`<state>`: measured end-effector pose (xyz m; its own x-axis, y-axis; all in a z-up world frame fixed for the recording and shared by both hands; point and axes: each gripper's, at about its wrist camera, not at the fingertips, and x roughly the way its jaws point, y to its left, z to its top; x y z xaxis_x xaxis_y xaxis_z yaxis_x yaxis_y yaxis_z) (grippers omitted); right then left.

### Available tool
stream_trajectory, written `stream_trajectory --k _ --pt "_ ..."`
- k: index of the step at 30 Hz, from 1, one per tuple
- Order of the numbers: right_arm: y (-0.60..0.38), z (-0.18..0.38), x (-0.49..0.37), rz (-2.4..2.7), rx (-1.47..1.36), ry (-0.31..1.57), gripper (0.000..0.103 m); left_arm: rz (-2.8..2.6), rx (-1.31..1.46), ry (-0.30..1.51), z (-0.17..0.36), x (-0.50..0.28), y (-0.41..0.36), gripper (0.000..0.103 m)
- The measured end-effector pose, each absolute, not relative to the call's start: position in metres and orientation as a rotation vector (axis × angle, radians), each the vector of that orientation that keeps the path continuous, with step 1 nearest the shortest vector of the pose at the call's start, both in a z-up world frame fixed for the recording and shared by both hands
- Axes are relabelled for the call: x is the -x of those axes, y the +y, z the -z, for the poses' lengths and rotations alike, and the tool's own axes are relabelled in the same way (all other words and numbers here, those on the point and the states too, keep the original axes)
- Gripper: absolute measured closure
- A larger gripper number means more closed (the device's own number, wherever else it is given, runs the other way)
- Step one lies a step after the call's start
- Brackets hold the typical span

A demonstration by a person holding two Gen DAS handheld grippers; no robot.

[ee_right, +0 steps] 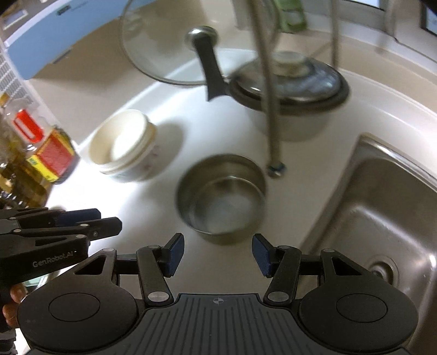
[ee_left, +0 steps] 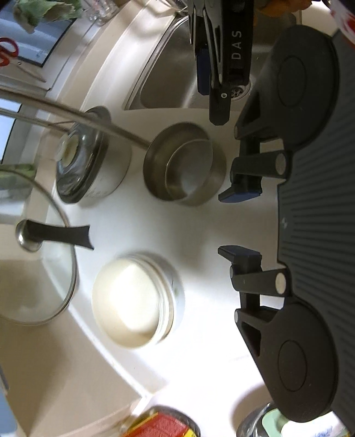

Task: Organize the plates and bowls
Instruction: 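Move the left gripper toward the small stainless steel pot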

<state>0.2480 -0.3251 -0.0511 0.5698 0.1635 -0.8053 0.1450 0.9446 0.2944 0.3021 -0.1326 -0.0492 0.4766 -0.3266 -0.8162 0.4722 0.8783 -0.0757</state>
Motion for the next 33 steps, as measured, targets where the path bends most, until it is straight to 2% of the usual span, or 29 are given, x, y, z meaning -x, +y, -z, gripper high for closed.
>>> stream_trajectory --k 3,9,30,33 --pt "-0.333 0.056 -0.247 0.012 -0.352 0.98 0.048 0.503 -0.174 0.962 0.051 -0.305 -0.142 0.072" --pt "-0.341 0.06 -0.251 0.024 -0.35 0.978 0.048 0.518 -0.175 0.958 0.052 -0.311 -0.154 0.065" --pt "-0.36 0.074 -0.29 0.055 -0.344 0.952 0.048 0.53 -0.179 0.999 0.074 -0.353 -0.188 0.063" --pt "-0.361 0.079 -0.297 0.052 -0.353 0.958 0.051 0.528 -0.178 1.01 0.079 -0.36 -0.192 0.063"
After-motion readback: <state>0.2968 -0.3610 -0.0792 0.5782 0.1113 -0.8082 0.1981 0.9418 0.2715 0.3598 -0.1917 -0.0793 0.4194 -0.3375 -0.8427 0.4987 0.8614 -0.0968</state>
